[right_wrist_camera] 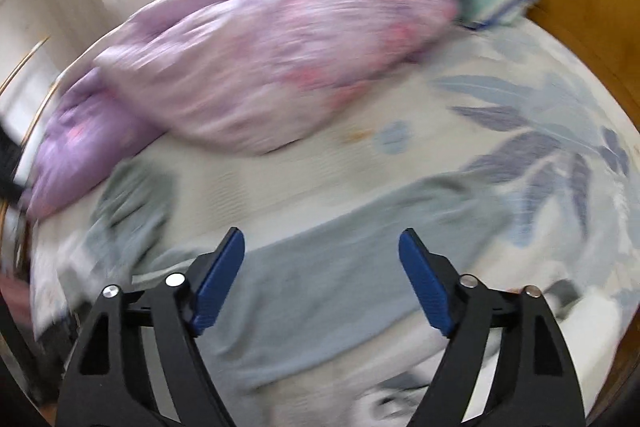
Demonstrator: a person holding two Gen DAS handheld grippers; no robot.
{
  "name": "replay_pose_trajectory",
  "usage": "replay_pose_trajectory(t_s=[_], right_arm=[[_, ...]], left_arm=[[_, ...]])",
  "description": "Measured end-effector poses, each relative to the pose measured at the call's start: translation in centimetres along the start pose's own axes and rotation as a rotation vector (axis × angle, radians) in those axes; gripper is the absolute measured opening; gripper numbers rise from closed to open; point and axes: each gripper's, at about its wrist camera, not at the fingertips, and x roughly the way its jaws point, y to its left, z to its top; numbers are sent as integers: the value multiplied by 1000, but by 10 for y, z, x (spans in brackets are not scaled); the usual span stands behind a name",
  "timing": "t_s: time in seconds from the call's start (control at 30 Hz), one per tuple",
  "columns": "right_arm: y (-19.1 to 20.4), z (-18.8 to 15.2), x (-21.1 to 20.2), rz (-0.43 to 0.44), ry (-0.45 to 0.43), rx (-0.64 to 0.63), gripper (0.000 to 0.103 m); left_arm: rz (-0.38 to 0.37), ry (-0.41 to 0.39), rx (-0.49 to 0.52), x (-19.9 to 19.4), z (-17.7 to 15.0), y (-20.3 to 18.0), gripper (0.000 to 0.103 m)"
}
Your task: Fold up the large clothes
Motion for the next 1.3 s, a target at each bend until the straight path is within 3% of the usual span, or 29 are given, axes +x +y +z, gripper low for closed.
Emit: replay_pose_trajectory(t_s=[0.2, 0.3, 0.37, 0.43, 0.47, 0.5, 0.6, 0.67, 0.77, 0.8, 0.83, 0.87, 0.93, 0.97, 1.1, 1.2, 1.3], right_arm=[[-121, 10, 62, -104, 122, 256, 80], [-163, -8, 93, -83, 213, 413, 80], [-183, -25, 105, -62, 243, 519, 80], [-195, -33, 111, -36, 226, 597, 80], [-197, -34, 113, -30, 221, 608, 80], [-199, -35, 116, -32, 218, 613, 80], [-197, -35, 127, 25, 221, 606, 80], [-193, -35, 136, 7, 252, 593, 80], [-192, -39, 152, -9, 288, 601, 79], [-191, -39, 155, -15, 283, 602, 77], [-190, -38, 156, -27, 278, 595, 67], [-187, -36, 155, -42, 262, 578, 42], [-182, -33, 152, -20, 226, 556, 14], [-177, -29, 144, -22, 196, 533, 7], [-140, -9, 98, -34, 49, 358, 6], [-87, 4, 55, -23, -68, 207, 6], [-1, -1, 11, 28, -160, 23, 6]], left_arm=[[-4, 158, 56, 52, -39, -35, 14], [-43, 227, 23, 69, -52, -41, 19], [-39, 272, 20, 82, -56, -44, 28], [-82, 317, 16, 88, -62, -47, 41], [-107, 331, 5, 88, -64, -47, 59], [-134, 331, -9, 86, -66, -47, 66], [-236, 312, -54, 74, -70, -43, 80], [-296, 294, -87, 66, -71, -35, 80], [-325, 259, -146, 49, -70, -11, 80], [-312, 249, -172, 44, -70, 3, 81], [-291, 243, -194, 41, -69, 15, 81], [-273, 234, -224, 37, -69, 31, 81], [-212, 233, -283, 32, -69, 63, 81], [-179, 231, -316, 28, -71, 83, 81], [-83, 227, -425, 13, -82, 153, 82], [-21, 221, -475, 2, -86, 193, 82], [17, 213, -513, -12, -93, 234, 82]])
